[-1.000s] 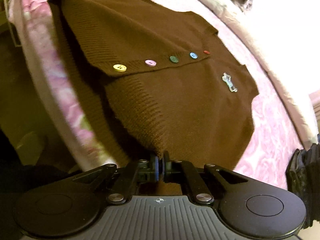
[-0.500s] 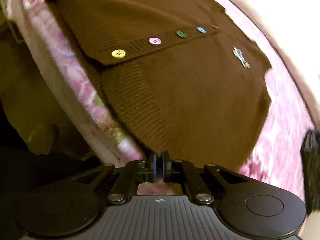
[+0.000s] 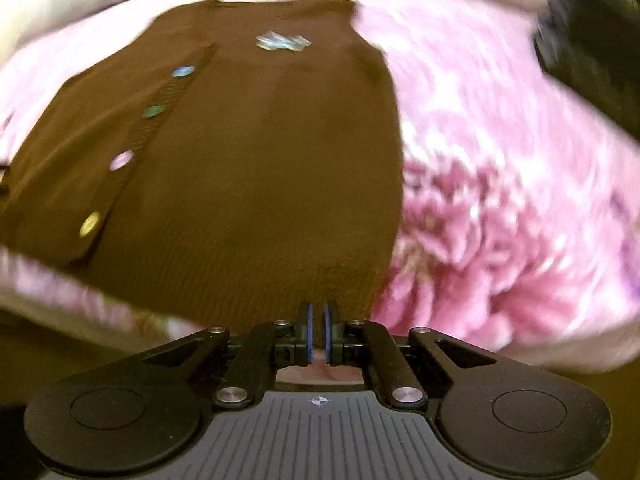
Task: Fold clothes
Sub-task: 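Smooth the cardigan flat with the left gripper while the right gripper releases the hem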
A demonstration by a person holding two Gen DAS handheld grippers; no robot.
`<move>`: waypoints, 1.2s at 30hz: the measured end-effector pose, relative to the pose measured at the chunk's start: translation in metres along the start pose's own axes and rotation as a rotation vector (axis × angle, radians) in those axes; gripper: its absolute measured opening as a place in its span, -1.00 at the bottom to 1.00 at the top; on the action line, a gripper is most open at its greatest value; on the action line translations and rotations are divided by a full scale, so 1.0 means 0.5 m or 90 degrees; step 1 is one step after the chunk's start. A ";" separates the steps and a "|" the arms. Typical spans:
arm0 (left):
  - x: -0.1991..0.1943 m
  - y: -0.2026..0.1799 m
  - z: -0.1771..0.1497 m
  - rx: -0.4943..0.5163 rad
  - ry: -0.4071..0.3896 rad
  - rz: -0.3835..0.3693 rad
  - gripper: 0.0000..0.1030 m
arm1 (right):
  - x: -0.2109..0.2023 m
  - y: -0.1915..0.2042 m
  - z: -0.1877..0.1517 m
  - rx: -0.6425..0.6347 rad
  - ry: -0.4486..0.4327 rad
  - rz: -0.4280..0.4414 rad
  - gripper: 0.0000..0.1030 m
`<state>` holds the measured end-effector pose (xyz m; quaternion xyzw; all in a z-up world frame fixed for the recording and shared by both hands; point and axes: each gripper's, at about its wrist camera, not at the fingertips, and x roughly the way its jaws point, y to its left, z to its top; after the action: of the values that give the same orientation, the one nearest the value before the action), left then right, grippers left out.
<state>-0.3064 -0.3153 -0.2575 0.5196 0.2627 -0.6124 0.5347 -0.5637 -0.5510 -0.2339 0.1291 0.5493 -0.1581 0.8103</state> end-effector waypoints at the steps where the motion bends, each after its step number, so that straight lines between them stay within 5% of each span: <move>1: 0.012 -0.001 0.008 0.004 0.008 -0.008 -0.71 | 0.010 -0.011 0.000 0.019 0.009 0.011 -0.96; 8: 0.019 0.003 0.005 0.024 0.055 -0.036 -0.71 | -0.045 -0.032 0.023 0.078 0.027 -0.017 -0.95; 10: 0.016 0.007 0.005 0.024 0.062 -0.038 -0.71 | -0.057 -0.031 0.035 0.075 0.007 -0.018 -0.30; 11: 0.016 0.011 0.008 0.021 0.065 -0.037 -0.71 | -0.062 -0.030 0.042 0.073 -0.004 -0.017 0.61; 12: 0.016 0.015 0.013 0.017 0.067 -0.036 -0.71 | -0.067 -0.030 0.049 0.070 -0.015 -0.016 0.70; 18: 0.020 0.061 0.056 -0.009 0.076 -0.025 -0.71 | -0.025 -0.078 0.143 0.113 -0.053 0.024 0.66; 19: 0.021 0.069 0.063 -0.011 0.078 -0.024 -0.71 | -0.021 -0.095 0.161 0.129 -0.067 0.033 0.54; 21: 0.025 0.080 0.076 -0.007 0.085 -0.023 -0.71 | -0.002 -0.133 0.194 0.172 -0.080 0.044 -0.26; 22: 0.030 0.084 0.084 -0.004 0.090 -0.024 -0.71 | 0.009 -0.152 0.210 0.195 -0.084 0.050 -0.31; 25: 0.050 0.096 0.112 0.011 0.103 -0.031 -0.71 | 0.055 -0.179 0.240 0.243 -0.077 0.064 -0.32; 28: 0.063 0.106 0.143 0.023 0.107 -0.035 -0.69 | 0.092 -0.143 0.256 0.173 -0.046 0.112 -0.32; 30: 0.067 0.114 0.165 0.026 0.105 -0.034 -0.68 | 0.090 -0.133 0.261 0.138 -0.048 0.107 -0.31; 36: 0.071 0.145 0.208 0.006 0.104 -0.013 -0.54 | 0.076 -0.212 0.261 0.214 -0.028 0.084 -0.31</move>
<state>-0.2723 -0.4413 -0.2395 0.5676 0.3077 -0.5746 0.5029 -0.4819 -0.7024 -0.2255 0.2952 0.4875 -0.1968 0.7978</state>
